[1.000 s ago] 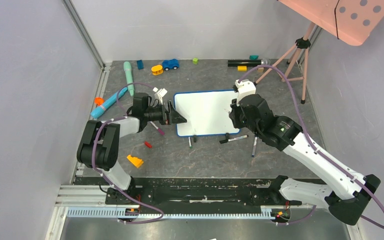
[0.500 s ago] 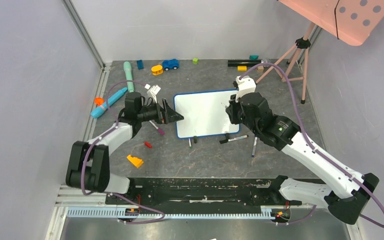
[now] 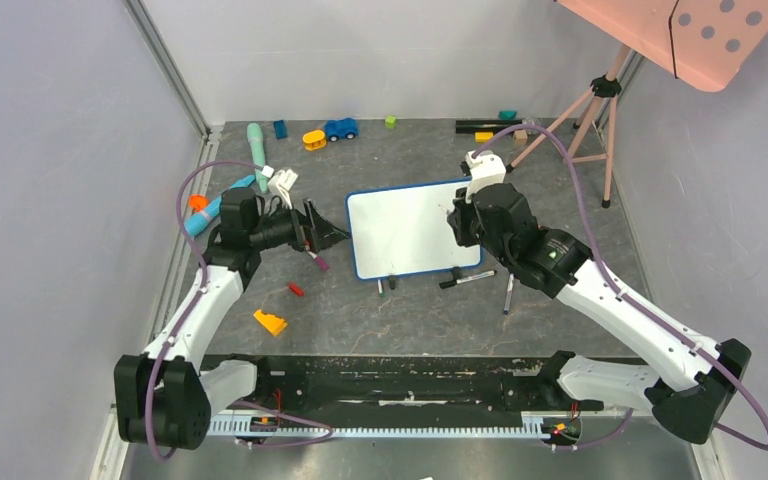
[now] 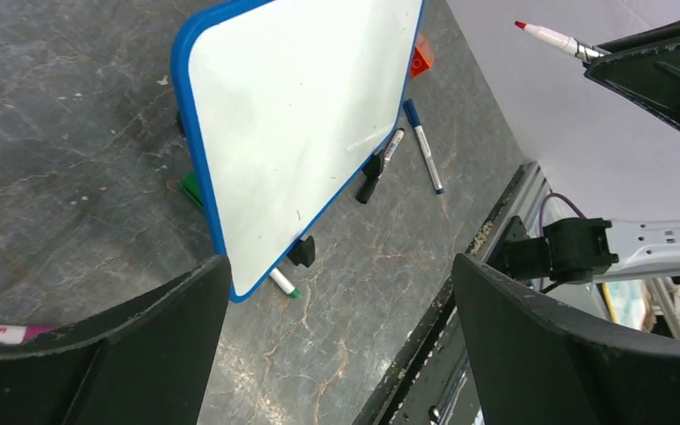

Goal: Write a sentence on the whiteboard
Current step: Hold the whiteboard on the whiteboard stand.

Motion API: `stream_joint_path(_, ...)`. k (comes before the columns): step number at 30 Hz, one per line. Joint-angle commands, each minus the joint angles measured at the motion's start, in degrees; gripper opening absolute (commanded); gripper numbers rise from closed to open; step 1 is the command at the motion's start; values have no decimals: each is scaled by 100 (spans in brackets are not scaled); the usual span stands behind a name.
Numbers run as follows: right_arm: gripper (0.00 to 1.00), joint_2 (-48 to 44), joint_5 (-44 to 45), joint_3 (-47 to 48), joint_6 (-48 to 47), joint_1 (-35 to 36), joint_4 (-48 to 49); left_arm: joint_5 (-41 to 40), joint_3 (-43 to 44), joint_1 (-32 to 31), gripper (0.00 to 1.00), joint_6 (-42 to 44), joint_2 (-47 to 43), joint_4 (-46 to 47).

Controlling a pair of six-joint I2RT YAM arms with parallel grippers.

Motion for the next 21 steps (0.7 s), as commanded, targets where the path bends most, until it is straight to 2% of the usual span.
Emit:
stream_joint_path(1,0,-50,2,-48,-79,-28,177,-342,319,110,100,643,-211,-876)
stream_joint_path(7,0,24,-48,35,-150,-30,203,-811,386,276,100,345,-215,-1123)
stream_joint_path(12,0,29,-42,67,-244,-29,219,-1255,124,540,100,-50,-363,-809)
stream_joint_path(17,0,-45,-217,142,-153,-33,120,-597,-76,578,100,-586,-590,109)
stream_joint_path(21,0,-76,-332,171,-404,-40,111,-739,71,578,100,-371,-877,-160)
